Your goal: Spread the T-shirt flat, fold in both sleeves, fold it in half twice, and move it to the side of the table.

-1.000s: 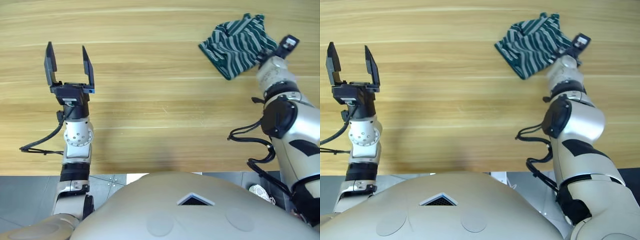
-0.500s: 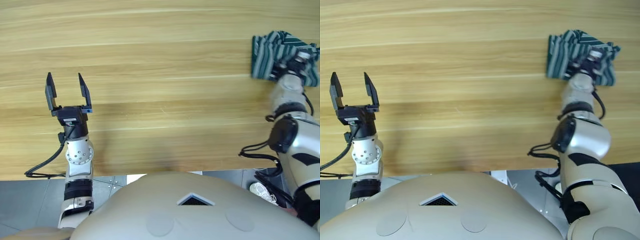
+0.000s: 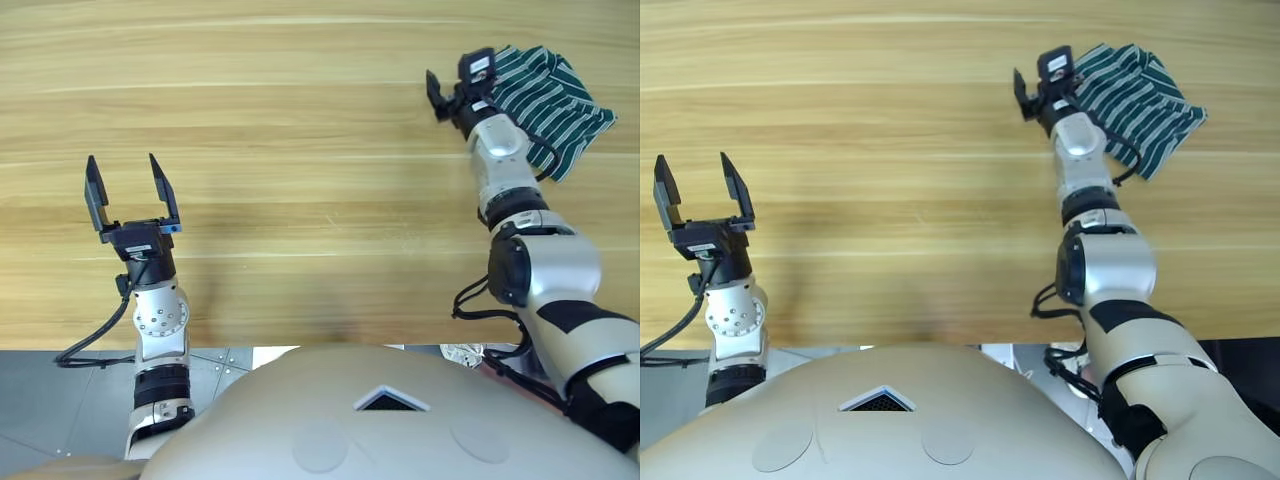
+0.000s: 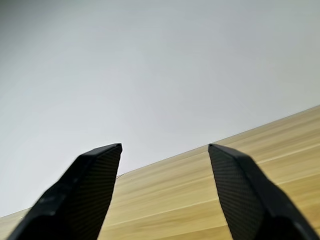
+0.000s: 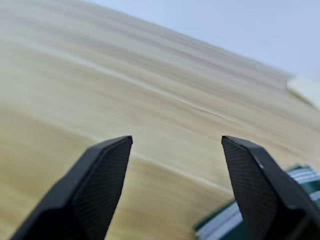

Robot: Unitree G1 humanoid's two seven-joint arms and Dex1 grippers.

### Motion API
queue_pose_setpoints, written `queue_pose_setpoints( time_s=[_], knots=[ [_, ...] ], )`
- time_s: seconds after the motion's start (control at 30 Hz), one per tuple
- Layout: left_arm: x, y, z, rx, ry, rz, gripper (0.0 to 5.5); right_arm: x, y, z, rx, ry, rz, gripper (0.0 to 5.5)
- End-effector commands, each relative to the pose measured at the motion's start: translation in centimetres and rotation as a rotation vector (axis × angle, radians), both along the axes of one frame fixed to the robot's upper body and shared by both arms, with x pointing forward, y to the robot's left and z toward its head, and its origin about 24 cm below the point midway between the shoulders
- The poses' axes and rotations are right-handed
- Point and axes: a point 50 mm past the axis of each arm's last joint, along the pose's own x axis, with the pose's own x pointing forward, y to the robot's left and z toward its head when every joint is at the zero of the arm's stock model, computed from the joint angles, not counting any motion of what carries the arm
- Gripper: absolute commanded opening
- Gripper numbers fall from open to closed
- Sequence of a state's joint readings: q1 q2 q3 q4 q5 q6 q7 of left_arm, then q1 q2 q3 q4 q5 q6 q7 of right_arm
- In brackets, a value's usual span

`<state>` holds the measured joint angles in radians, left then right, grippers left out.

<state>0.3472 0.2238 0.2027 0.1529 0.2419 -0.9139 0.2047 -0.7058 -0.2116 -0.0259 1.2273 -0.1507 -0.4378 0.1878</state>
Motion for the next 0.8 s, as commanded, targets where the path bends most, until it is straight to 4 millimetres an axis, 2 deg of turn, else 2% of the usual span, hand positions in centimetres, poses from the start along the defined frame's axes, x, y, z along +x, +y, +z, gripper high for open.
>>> queue_pose_setpoints(
  time_s=[0.03,0.17,0.27,0.47,0.5,0.63,0.8],
  knots=[
    [0.2,-0.2,-0.4,-0.005,0.020,-0.008,3.21,1.3,-4.1,2.0,0.023,0.005,-0.215,3.31],
    [0.2,-0.3,-0.8,-0.014,0.031,-0.007,3.21,0.6,-7.9,0.9,0.037,0.182,-0.428,3.31],
    [0.1,-0.3,-1.0,-0.013,0.037,-0.009,3.21,-0.3,-8.9,-0.2,-0.011,0.253,-0.477,3.31],
    [-0.1,-0.7,-1.1,-0.001,0.053,-0.025,3.21,-2.8,-11.0,-2.7,0.034,0.380,-0.617,3.31],
    [-0.1,-0.7,-1.2,0.005,0.056,-0.030,3.21,-3.2,-11.3,-3.0,0.060,0.394,-0.650,3.31],
    [-0.1,-0.8,-1.3,0.010,0.063,-0.034,3.21,-5.8,-14.0,-4.5,0.389,0.451,-0.988,3.31],
    [0.3,-1.1,-1.6,0.017,0.073,-0.064,3.21,-9.5,-16.5,-6.1,0.478,0.476,-1.269,3.31]
  ],
)
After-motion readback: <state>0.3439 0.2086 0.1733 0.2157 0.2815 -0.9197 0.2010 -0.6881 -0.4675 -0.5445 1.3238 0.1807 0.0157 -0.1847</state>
